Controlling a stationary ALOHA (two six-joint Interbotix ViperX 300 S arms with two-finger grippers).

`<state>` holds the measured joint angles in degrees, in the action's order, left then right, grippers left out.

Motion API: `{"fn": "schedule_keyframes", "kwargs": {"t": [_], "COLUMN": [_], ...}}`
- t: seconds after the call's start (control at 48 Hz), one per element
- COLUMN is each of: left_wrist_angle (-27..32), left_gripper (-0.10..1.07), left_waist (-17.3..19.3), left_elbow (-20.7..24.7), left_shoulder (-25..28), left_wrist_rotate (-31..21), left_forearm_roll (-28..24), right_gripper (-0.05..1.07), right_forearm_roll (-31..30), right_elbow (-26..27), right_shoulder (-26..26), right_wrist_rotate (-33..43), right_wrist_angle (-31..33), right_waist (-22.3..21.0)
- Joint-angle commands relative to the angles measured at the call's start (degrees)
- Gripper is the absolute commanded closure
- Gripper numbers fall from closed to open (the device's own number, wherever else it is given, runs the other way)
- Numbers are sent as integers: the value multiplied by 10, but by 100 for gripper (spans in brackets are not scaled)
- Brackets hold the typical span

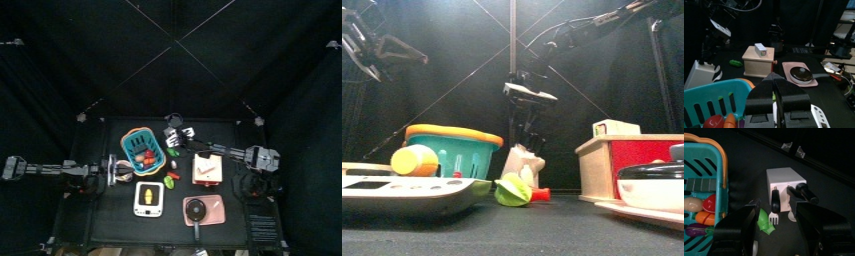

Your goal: Grab cleaver

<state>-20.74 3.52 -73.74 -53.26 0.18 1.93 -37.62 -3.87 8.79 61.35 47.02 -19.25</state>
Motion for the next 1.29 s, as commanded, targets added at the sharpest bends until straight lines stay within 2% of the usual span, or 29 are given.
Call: {"fn": "schedule_keyframes", "kwargs": {"t": [0.0,0.125,0.396,0.521,1.271], "left_wrist_angle": [-4,-4,-4,-3,-4], "left_gripper": [67,67,67,67,67], "left_waist": [-1,-1,-1,-1,-1], "left_elbow": [10,10,9,9,9], "left_shoulder": [2,1,2,2,2], "left_wrist_rotate": [0,0,0,0,1], "left_forearm_roll": [-1,-1,-1,0,-1], "right_gripper": [18,24,43,47,48], "right_forearm_roll": [-1,-4,-1,-2,-4], "right_elbow": [7,8,8,10,18], "right_shoulder": [-11,-7,-6,-6,-25], "right_wrist_rotate": [-1,-1,-1,-1,-1], "right_wrist_angle": [-1,-1,2,2,17], "right_waist": [-1,-3,-4,-3,9]}}
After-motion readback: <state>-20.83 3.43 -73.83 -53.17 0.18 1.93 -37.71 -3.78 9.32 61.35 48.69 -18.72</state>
